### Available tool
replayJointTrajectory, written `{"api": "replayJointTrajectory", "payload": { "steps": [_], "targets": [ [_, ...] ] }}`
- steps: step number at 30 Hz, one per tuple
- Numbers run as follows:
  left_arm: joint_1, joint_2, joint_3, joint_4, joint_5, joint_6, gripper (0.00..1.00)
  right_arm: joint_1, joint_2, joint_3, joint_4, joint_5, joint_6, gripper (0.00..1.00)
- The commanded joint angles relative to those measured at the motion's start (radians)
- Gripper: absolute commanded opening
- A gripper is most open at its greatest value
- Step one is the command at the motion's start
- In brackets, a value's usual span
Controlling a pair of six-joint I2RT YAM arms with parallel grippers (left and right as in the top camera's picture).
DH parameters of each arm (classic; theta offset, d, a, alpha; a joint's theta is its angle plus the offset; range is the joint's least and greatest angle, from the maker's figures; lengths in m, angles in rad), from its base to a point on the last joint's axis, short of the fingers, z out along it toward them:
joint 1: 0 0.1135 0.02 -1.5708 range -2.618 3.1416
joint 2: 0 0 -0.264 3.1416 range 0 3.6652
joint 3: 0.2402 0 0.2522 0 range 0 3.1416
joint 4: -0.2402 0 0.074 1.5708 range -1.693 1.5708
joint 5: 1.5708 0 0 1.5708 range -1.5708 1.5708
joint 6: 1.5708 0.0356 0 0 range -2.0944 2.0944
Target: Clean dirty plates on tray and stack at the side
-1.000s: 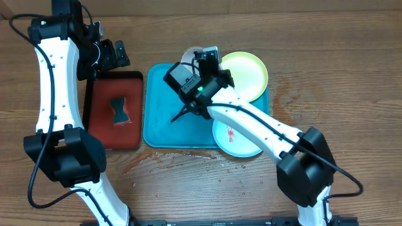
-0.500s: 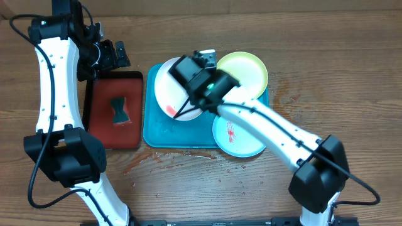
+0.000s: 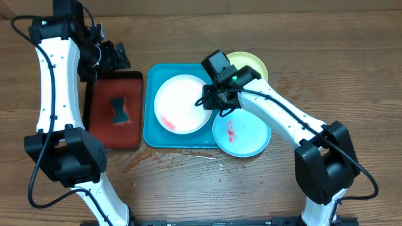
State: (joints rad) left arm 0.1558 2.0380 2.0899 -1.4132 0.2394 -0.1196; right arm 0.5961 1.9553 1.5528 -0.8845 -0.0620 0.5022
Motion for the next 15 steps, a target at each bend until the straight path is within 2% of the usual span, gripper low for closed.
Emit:
{"api": "replayJointTrajectory", "payload": {
  "steps": [1, 4, 9, 14, 15],
  "targets": [
    [-0.060, -0.006, 0.022, -0.015, 0.032, -0.005, 0.81, -0.005, -0.014, -0.071, 0.084, -0.037, 0.087, 0.04],
    [-0.138, -0.008, 0.022, -0.039, -0.145, -0.170, 0.79, -0.005, -0.012, -0.167, 0.193, 0.046, 0.256, 0.04],
    [-0.250, -0.055, 0.022, -0.023, -0.296, -0.312, 0.79, -0.005, -0.010, -0.250, 0.313, 0.058, 0.347, 0.04],
    [-0.267, -0.121, 0.022, 0.010, -0.309, -0.424, 0.81, -0.005, 0.023, -0.278, 0.360, 0.060, 0.366, 0.04],
    [-0.267, -0.130, 0.022, 0.011, -0.301, -0.428, 0.82, -0.005, 0.032, -0.278, 0.360, 0.060, 0.362, 0.08]
  ]
}}
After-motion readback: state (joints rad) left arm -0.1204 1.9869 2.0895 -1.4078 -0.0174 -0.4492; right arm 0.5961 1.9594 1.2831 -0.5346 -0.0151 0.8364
